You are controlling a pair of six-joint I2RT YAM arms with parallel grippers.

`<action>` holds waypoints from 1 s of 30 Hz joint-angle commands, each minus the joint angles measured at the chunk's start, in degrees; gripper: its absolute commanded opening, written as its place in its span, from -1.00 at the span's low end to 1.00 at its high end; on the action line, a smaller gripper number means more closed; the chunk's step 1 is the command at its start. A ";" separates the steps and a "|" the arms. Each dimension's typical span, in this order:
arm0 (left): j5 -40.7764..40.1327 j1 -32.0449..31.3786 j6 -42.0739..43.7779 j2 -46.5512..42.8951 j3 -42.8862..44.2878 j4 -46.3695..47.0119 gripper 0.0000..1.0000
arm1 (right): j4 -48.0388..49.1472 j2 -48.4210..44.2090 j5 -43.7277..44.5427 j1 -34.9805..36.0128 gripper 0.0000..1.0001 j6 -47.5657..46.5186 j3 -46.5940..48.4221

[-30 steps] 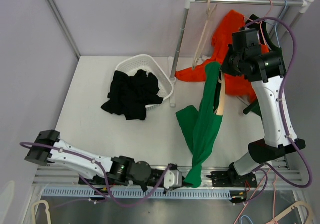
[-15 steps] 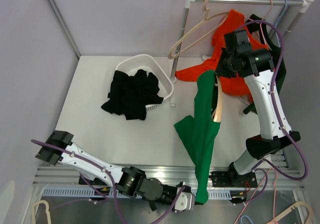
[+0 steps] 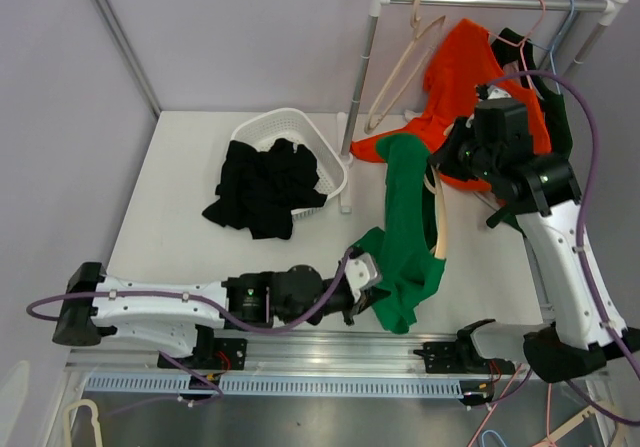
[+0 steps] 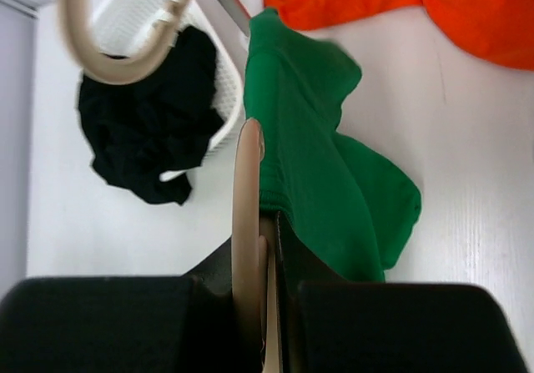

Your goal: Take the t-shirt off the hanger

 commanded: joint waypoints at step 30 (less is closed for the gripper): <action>7.64 3.53 -0.10 -2.89 -4.16 14.78 0.99 | 13.37 4.09 4.34 1.95 -1.00 3.92 13.06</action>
